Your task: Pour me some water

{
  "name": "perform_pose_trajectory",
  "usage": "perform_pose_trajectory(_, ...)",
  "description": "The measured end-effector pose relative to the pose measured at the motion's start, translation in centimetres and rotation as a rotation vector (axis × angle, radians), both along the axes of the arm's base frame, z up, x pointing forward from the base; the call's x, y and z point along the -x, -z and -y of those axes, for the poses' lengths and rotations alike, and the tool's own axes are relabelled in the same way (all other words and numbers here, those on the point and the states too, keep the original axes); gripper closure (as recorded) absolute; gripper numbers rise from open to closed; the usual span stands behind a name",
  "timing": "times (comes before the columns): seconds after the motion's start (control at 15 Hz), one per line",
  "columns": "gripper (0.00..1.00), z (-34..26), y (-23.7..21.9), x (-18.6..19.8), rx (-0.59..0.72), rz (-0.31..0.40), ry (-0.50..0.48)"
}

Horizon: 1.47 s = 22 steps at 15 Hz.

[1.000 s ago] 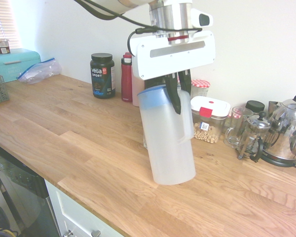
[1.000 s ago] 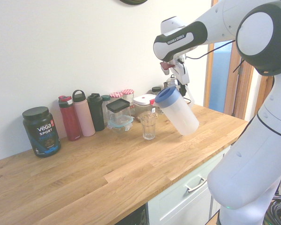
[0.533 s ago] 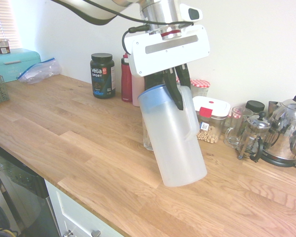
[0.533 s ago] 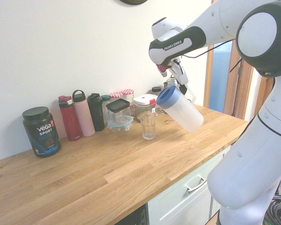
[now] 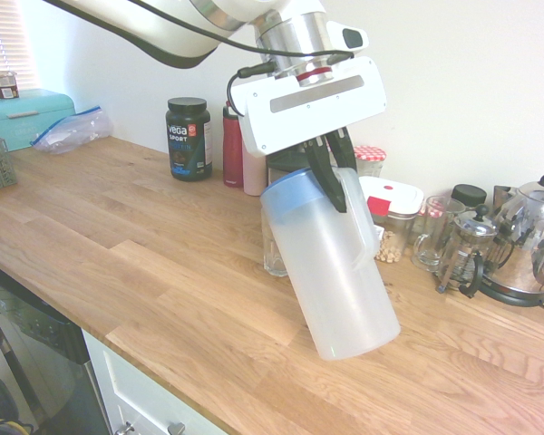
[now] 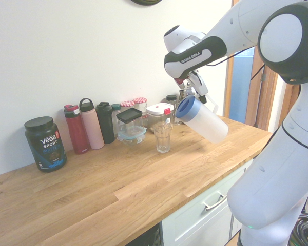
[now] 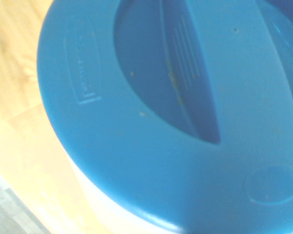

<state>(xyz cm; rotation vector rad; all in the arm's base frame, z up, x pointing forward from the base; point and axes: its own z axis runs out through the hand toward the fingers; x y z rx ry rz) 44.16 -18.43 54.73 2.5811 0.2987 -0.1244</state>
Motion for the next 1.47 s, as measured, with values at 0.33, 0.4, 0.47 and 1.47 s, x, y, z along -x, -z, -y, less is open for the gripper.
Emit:
perform_pose_trajectory(0.33,1.0,-1.2,2.1,-2.5,0.014,0.019,0.015)
perform_pose_trajectory(0.4,1.0,-1.3,2.1,-2.8,0.017,0.024,0.017)
perform_pose_trajectory(0.47,1.0,-1.5,2.0,-3.1,0.02,0.029,0.018)
perform_pose_trajectory(1.47,1.0,-2.5,1.7,-4.8,0.131,0.04,0.005)
